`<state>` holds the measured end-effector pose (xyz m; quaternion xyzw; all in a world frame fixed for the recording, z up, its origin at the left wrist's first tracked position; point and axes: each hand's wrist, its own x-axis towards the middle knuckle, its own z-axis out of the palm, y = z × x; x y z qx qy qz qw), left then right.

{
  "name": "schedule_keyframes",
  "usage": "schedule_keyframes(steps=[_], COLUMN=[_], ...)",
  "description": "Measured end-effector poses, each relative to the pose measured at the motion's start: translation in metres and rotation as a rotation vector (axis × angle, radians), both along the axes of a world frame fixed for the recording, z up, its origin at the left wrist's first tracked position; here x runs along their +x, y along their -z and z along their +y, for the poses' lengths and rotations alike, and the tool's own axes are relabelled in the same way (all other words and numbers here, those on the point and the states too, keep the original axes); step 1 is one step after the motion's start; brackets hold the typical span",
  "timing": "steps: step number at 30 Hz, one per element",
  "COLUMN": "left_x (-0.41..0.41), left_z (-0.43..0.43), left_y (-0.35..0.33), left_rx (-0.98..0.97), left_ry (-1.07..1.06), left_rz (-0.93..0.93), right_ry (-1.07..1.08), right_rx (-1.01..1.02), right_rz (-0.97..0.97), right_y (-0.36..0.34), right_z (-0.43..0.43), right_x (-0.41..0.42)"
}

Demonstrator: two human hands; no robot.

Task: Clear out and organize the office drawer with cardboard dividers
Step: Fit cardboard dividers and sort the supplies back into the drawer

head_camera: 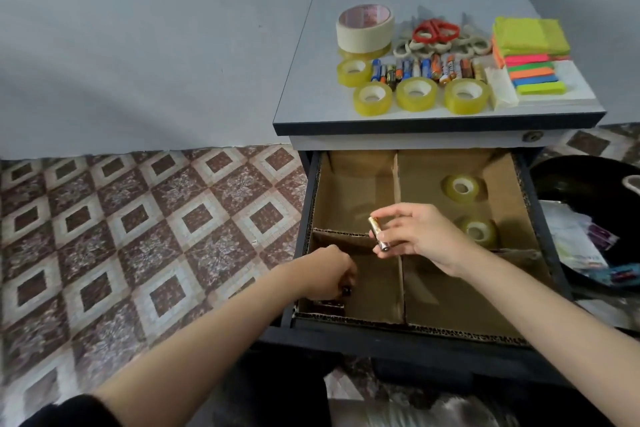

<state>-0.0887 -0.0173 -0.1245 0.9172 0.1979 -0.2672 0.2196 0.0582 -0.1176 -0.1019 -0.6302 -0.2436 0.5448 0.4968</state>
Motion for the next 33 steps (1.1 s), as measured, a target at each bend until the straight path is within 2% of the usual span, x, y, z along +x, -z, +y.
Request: schedule_keyframes(steps=[6,27,28,29,31,32,33], left_x=[0.013,0.005,0.000,-0.006,-0.021,-0.030,-0.039], left_z=[0.008,0.001,0.000,0.001,0.006,0.007,0.006], left_y=[0.018,0.015,0.013,0.011,0.014,0.016,0.016], left_rx=[0.083,0.311,0.308,0.297,0.341,0.355,0.337], left_ry=[0.154,0.268,0.276,0.272,0.202,0.078,-0.103], left_rz=[0.130,0.114,0.057,-0.079,-0.543,-0.746,-0.868], right_ry=[-0.035,-0.080,-0.086,-0.098,-0.126,-0.139,-0.157], right_rx=[0.001,0.009,0.004,0.000,-0.009,-0.016,-0.024], right_rz=[-0.007,-0.041,-0.044,-0.052,-0.088,-0.115,-0.145], right_y=[0.007,0.008,0.008,0.007,0.006,0.005,0.004], right_z=[0.008,0.003,0.003,0.003,0.002,0.002,0.002], right_x=[0.010,0.013,0.012,0.011,0.008,0.006,0.004])
